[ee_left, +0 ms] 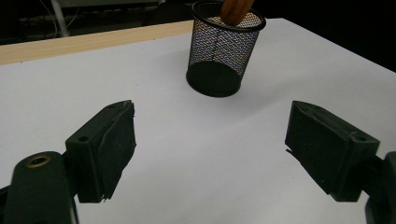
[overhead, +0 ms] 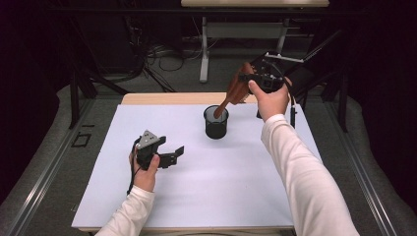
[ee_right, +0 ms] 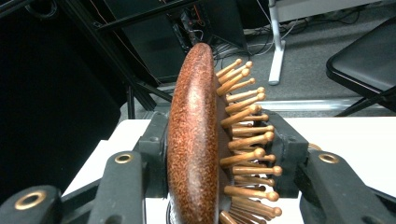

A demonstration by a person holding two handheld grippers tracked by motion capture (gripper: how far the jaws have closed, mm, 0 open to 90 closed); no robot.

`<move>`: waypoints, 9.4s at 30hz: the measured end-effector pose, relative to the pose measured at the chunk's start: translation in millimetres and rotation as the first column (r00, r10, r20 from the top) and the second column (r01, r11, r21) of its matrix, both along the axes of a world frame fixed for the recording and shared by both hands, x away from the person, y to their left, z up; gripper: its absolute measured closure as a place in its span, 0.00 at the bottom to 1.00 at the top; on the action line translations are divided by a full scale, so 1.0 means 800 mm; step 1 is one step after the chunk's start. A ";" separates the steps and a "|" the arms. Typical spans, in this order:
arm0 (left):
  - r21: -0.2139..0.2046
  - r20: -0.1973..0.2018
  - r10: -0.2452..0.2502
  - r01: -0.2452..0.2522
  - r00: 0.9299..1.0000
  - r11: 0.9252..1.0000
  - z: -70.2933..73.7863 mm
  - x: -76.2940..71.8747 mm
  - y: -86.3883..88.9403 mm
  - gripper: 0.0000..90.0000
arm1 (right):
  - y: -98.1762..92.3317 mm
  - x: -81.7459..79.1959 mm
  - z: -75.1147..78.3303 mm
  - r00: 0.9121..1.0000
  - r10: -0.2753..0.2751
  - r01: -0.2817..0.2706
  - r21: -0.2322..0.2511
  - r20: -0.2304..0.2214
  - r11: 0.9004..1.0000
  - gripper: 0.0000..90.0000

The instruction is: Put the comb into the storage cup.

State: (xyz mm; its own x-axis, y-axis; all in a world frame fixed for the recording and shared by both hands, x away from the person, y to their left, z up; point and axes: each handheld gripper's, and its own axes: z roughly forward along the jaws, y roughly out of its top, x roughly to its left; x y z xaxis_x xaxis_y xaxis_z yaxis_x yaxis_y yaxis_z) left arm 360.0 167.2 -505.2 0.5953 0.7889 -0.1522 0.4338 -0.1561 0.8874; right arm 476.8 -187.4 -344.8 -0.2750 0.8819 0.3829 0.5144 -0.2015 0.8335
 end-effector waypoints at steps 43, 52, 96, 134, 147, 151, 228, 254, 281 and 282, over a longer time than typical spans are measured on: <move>0.007 -0.011 0.005 -0.005 1.000 1.000 -0.003 0.001 0.000 0.18 | 0.020 0.002 -0.051 0.996 0.015 -0.006 -0.099 0.087 0.995 0.56; 0.007 -0.013 0.005 -0.005 1.000 1.000 -0.003 0.001 0.000 0.18 | 0.026 0.004 -0.056 0.995 0.026 -0.014 -0.130 0.097 0.991 0.56; 0.006 -0.018 0.001 0.000 1.000 1.000 -0.004 0.002 -0.001 0.18 | 0.055 0.002 -0.072 0.985 0.098 -0.050 -0.316 0.140 0.947 0.56; 0.002 -0.019 -0.001 0.001 1.000 1.000 -0.004 0.001 -0.001 0.18 | 0.082 -0.004 -0.071 0.968 0.170 -0.074 -0.435 0.185 0.897 0.56; 0.000 -0.022 0.002 -0.002 1.000 1.000 -0.005 0.002 0.000 0.18 | 0.101 -0.011 -0.073 0.952 0.227 -0.092 -0.519 0.203 0.850 0.55; 0.000 -0.021 0.003 -0.003 1.000 1.000 -0.004 0.002 0.001 0.18 | 0.109 -0.014 -0.074 0.946 0.250 -0.098 -0.550 0.209 0.830 0.55; -0.020 -0.039 0.027 -0.027 0.999 0.999 -0.005 0.007 0.008 0.18 | 0.201 -0.057 -0.116 0.872 0.410 -0.045 -0.792 0.266 0.608 0.53; -0.012 -0.035 0.031 -0.031 0.999 0.999 -0.005 0.004 0.010 0.18 | 0.202 -0.061 -0.116 0.869 0.409 -0.038 -0.789 0.276 0.613 0.41; -0.013 -0.035 0.035 -0.035 0.999 0.999 -0.005 0.004 0.011 0.18 | 0.200 -0.065 -0.112 0.870 0.402 -0.038 -0.774 0.285 0.632 0.31; -0.013 -0.035 0.034 -0.035 0.999 0.999 -0.005 0.004 0.011 0.18 | 0.200 -0.066 -0.111 0.869 0.403 -0.038 -0.774 0.286 0.632 0.31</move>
State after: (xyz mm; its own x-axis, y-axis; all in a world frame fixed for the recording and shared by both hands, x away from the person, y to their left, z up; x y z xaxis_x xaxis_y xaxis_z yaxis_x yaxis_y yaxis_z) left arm 363.3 175.7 -509.2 0.5620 0.8066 -0.1831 0.4694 -0.1288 0.8735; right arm 423.6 -27.3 -433.7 -0.4614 0.7004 -0.5446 0.0442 0.6312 0.7744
